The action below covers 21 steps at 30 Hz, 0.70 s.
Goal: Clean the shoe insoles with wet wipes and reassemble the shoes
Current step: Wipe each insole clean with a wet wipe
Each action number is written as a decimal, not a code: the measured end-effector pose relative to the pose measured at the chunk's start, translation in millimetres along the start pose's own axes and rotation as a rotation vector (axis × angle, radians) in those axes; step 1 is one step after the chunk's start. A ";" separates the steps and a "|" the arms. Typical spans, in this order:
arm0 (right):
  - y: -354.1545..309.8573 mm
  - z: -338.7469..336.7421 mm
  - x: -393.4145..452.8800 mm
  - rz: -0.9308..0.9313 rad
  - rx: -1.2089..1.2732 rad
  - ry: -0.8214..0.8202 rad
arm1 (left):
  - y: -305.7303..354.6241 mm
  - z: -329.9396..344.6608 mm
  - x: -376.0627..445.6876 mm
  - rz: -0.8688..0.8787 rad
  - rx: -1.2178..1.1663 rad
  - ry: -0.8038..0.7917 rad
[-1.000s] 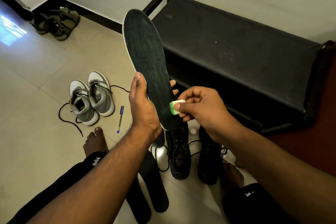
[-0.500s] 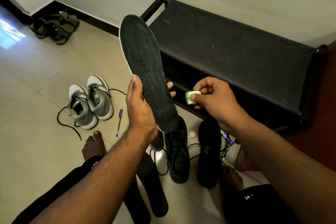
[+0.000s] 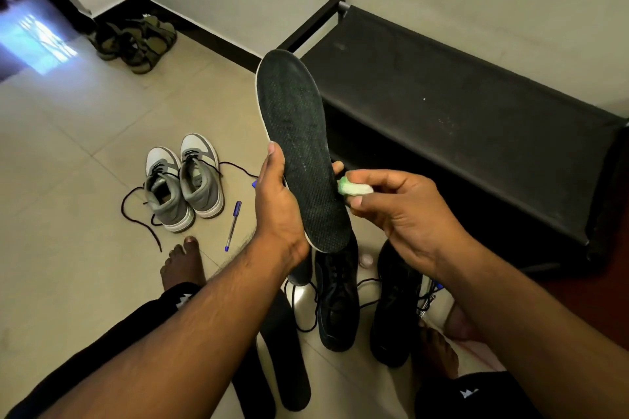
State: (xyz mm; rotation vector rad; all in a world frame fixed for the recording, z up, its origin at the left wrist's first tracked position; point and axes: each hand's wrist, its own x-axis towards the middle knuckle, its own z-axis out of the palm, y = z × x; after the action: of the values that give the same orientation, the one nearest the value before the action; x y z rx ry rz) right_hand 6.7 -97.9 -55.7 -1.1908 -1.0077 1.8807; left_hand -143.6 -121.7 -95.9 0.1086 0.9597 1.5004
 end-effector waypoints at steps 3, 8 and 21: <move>3.1 -3.3 2.1 -0.115 -0.240 0.059 | -3.2 0.2 0.8 -0.018 -0.015 0.001; 9.1 -8.1 2.5 -0.529 -0.822 0.168 | -5.8 0.0 0.6 -0.040 -0.022 0.006; 6.3 -3.9 1.5 -0.290 -0.517 0.117 | 1.3 10.9 -6.7 0.126 0.154 0.008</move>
State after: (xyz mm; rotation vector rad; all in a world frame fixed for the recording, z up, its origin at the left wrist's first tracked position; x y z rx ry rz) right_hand 8.8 -98.6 -62.9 -1.3324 -1.5639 1.3475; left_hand -136.9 -122.0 -85.0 0.2781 1.0911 1.5411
